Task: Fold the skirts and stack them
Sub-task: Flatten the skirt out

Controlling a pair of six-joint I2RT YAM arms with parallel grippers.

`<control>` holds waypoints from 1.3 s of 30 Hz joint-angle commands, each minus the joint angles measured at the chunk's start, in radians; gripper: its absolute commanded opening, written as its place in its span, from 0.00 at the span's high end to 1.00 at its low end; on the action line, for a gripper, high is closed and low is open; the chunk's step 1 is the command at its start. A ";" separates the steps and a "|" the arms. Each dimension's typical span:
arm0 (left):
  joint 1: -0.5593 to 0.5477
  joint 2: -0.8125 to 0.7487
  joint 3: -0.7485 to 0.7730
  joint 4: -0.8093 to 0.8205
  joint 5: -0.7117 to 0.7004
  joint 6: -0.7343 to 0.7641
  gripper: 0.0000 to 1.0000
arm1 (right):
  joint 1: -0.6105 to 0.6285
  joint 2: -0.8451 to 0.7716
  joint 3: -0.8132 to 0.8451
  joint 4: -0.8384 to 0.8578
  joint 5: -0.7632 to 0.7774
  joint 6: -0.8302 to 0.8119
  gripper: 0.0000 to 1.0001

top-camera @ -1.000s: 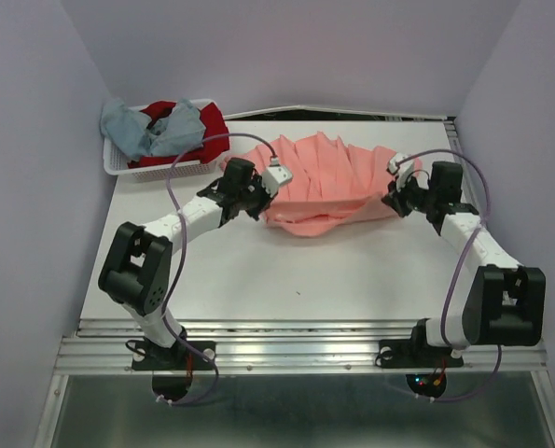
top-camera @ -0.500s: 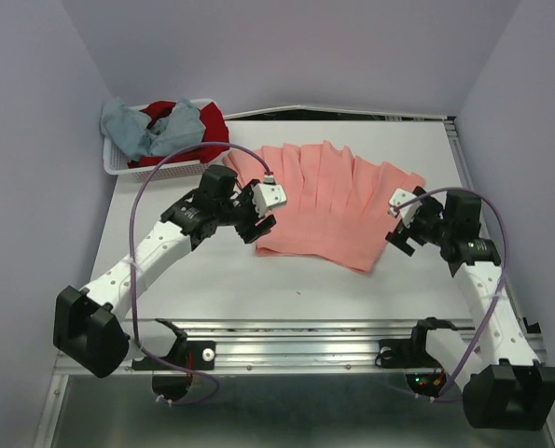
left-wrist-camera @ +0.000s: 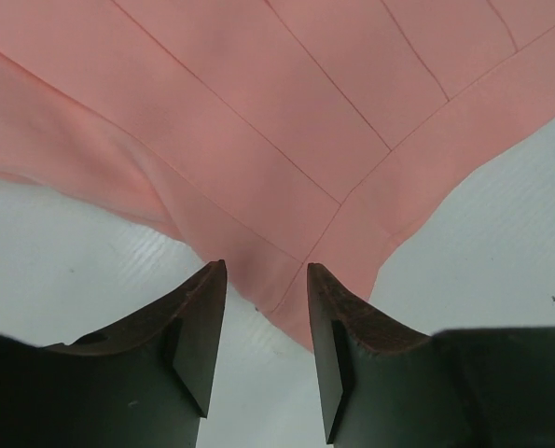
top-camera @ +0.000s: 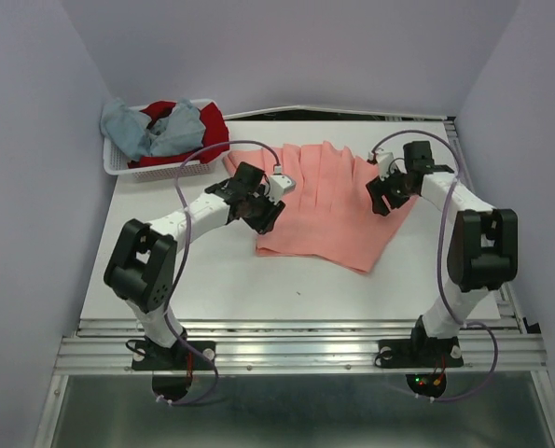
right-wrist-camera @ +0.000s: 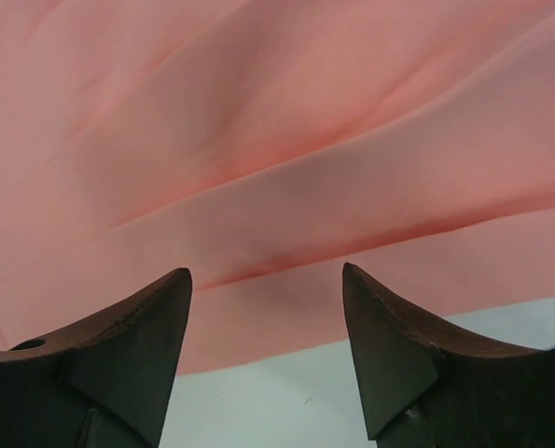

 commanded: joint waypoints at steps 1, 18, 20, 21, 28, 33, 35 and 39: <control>0.000 0.071 0.061 0.008 -0.010 -0.063 0.49 | 0.004 0.120 0.109 0.039 0.139 0.045 0.32; 0.018 0.497 0.452 -0.067 -0.109 0.012 0.53 | 0.310 -0.140 -0.440 -0.101 0.291 -0.172 0.42; 0.021 0.533 0.546 -0.087 -0.130 0.015 0.51 | 0.412 -0.171 -0.398 -0.169 0.201 -0.114 0.42; 0.029 0.537 0.566 -0.092 -0.135 0.020 0.49 | 0.430 -0.187 -0.369 -0.226 0.099 -0.091 0.42; 0.110 0.334 0.542 -0.034 -0.117 0.005 0.37 | 0.374 -0.219 -0.017 -0.251 -0.028 0.095 0.40; 0.110 0.159 0.388 0.014 -0.026 0.046 0.34 | 0.216 -0.090 0.147 -0.226 -0.018 0.097 0.39; 0.101 0.123 0.349 -0.016 0.009 0.044 0.35 | 0.179 -0.044 0.168 -0.199 0.059 0.074 0.39; 0.072 0.083 0.247 -0.046 0.060 0.061 0.38 | 0.168 0.046 0.169 -0.134 0.127 0.054 0.40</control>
